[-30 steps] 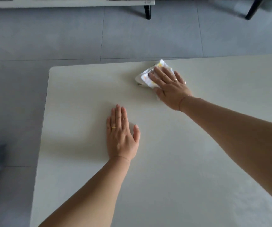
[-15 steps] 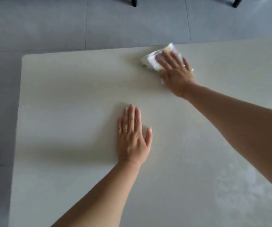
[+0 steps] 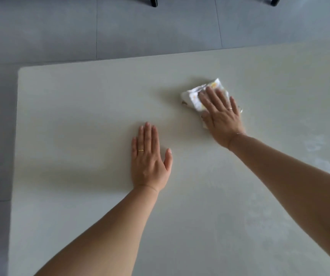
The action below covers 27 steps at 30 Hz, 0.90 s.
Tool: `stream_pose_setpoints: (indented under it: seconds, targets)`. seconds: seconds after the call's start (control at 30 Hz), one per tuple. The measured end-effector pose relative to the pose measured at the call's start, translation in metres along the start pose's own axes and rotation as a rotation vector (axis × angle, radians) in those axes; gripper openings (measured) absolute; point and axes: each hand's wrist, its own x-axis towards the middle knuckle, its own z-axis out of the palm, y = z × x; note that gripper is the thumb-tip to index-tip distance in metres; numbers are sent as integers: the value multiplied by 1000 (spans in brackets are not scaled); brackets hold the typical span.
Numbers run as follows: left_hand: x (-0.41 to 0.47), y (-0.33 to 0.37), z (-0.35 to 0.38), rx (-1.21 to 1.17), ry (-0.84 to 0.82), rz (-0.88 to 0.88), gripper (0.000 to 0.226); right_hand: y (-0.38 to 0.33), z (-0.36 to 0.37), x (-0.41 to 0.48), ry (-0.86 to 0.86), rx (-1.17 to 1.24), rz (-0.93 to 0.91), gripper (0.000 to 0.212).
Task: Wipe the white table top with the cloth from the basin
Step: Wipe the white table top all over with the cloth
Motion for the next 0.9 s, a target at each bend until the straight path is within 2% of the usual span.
stream_pose_setpoints:
  seconds: [0.07, 0.13, 0.17, 0.23, 0.3, 0.33, 0.43, 0.5, 0.6, 0.7, 0.8, 0.83, 0.9]
  targets:
    - [0, 1, 1, 12, 7, -5, 71, 8, -2, 3, 66, 67, 287, 52]
    - [0, 1, 3, 28, -4, -11, 71, -28, 11, -7, 89, 82, 405, 56]
    - [-1, 1, 3, 35, -14, -14, 71, -50, 20, -18, 75, 77, 348, 58]
    - [-1, 3, 1, 58, -20, -6, 70, -77, 30, -48, -11, 54, 89, 57]
    - [-2, 2, -1, 74, -34, -4, 70, -60, 23, -66, -69, 6, -146, 54]
    - [-3, 0, -1, 69, -27, -14, 70, -43, 18, -68, -71, -10, -178, 53]
    - [-24, -2, -3, 29, 32, -52, 68, -9, 3, -71, -34, -11, -9, 53]
    - [-48, 5, 1, -18, 39, -22, 66, -15, 3, -67, 7, -21, 68, 54]
    - [-72, 12, 10, -28, -2, 46, 66, -27, 5, -52, 16, -72, 26, 63]
    - [-71, 10, 17, -6, -4, 47, 67, -24, 13, -40, 33, -71, 48, 60]
    - [-72, 9, 18, -2, -13, 50, 66, -49, 29, -63, 72, 10, 252, 58]
    - [-72, 9, 18, 7, -11, 54, 65, -63, 35, -78, 78, 23, 263, 59]
    - [-72, 9, 17, 16, 0, 50, 64, -81, 41, -113, 1, 17, 60, 60]
